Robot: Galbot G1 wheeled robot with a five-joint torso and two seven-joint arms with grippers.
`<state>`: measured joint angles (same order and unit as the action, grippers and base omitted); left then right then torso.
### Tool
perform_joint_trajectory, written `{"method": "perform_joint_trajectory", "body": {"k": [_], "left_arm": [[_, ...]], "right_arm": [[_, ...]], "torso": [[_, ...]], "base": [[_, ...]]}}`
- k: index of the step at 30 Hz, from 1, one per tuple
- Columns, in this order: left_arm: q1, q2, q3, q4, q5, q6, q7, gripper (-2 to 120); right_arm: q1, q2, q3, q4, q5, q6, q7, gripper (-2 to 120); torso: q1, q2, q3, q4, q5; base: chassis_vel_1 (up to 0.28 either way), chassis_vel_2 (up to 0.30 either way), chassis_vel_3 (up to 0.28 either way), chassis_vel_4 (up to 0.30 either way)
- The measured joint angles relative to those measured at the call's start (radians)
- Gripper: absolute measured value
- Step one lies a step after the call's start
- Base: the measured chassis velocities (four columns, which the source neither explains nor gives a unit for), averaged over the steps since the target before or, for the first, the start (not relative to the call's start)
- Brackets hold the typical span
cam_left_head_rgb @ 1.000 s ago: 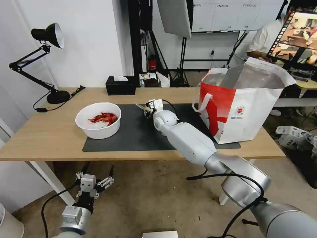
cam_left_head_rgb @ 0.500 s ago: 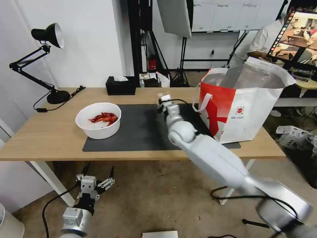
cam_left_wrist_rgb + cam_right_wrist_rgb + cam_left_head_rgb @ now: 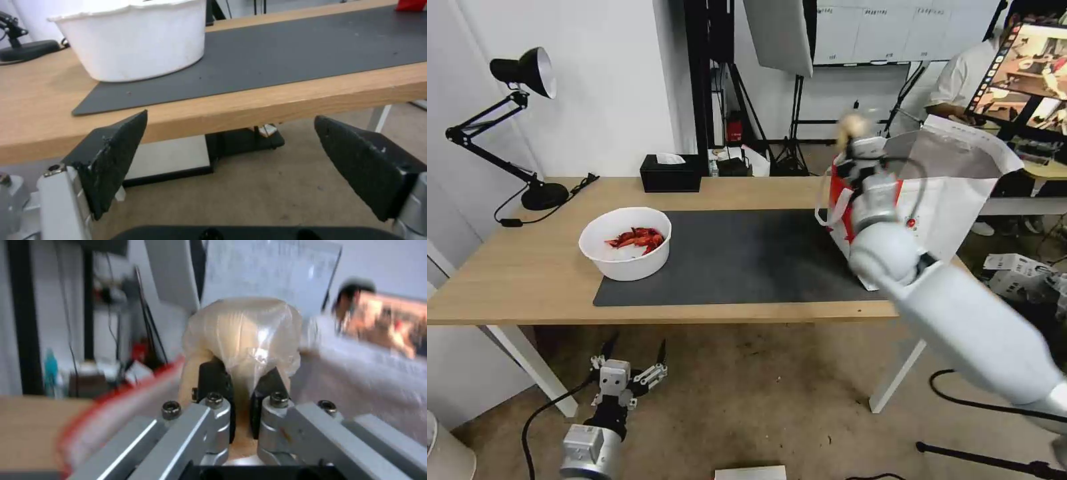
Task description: Pick up the trash from the table and place it into the takeout bag.
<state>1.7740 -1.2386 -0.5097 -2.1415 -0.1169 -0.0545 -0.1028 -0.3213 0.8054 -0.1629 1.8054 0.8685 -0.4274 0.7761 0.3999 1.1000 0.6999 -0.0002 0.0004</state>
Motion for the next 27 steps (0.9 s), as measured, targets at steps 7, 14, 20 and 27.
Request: {"method": "perform_joint_trajectory", "body": {"k": [7, 14, 20, 27], "left_arm": [[-0.008, 0.009, 0.000, 0.000, -0.003, -0.001, 0.006, 100], [-0.008, 0.017, -0.002, -0.002, -0.006, -0.001, 0.018, 100], [-0.011, 0.020, -0.002, 0.000, -0.009, -0.002, 0.019, 100], [-0.012, 0.018, -0.001, 0.004, -0.008, -0.002, 0.019, 100]], "right_arm": [[0.047, -0.055, 0.006, -0.018, 0.151, -0.075, 0.014, 3], [0.098, -0.067, 0.039, 0.025, 0.358, -0.294, 0.041, 28], [0.125, -0.074, 0.025, 0.015, 0.380, -0.304, 0.043, 52], [0.125, -0.074, 0.022, 0.007, 0.380, -0.298, 0.040, 75]], "torso": [[0.000, 0.000, 0.000, 0.0000, -0.0002], [0.000, 0.000, 0.000, 0.0003, -0.0005], [0.000, 0.000, 0.000, 0.0002, -0.0005], [0.000, 0.000, 0.000, 0.0002, -0.0004]], "base": [[0.000, 0.000, 0.000, 0.000], [0.000, 0.000, 0.000, 0.000], [0.000, 0.000, 0.000, 0.000], [0.000, 0.000, 0.000, 0.000]]}}
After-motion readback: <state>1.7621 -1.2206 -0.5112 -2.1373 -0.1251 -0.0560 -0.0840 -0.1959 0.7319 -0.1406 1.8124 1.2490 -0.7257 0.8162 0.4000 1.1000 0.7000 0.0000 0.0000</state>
